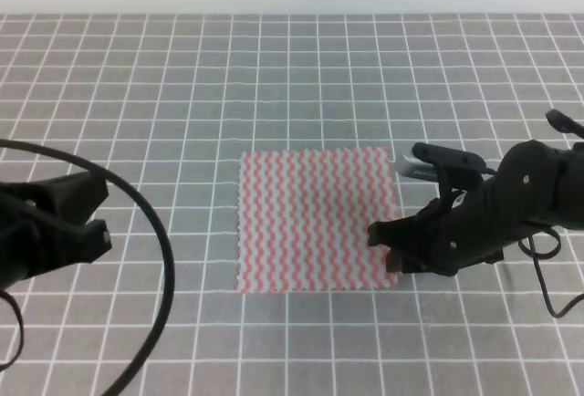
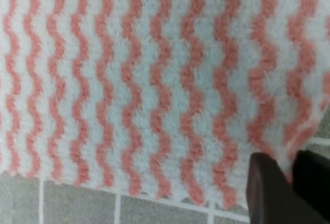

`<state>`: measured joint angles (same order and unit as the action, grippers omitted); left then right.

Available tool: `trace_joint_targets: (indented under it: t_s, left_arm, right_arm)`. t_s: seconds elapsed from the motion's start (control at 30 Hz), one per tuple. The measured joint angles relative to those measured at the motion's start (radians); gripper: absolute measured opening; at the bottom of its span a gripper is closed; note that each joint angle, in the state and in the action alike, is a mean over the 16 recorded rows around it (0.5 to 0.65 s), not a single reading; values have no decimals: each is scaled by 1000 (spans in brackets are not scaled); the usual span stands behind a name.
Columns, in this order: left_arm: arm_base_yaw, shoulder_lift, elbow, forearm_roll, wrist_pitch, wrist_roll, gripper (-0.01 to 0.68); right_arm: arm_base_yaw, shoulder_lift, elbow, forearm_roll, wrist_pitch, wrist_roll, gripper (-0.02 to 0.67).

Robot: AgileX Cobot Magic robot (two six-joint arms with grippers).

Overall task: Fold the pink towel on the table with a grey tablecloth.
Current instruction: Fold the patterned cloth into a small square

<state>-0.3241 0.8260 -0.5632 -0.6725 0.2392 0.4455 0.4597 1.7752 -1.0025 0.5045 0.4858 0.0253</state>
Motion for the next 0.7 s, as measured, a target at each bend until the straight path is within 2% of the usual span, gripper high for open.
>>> trace_joint_targets:
  t_s: [0.37,0.57,0.7]
  left_arm:
    - [-3,43,0,-1,17,35,-2]
    - [-6,111,-7,-1,46,118,5]
    - [-8,172,-29,-2,84,187,43]
  right_arm:
    - [0,-1,-29,-19,28,-2,-8]
    - [0,0,-64,-33,52,-2,-15]
    - [0,0,-90,-41,68,-2,-15]
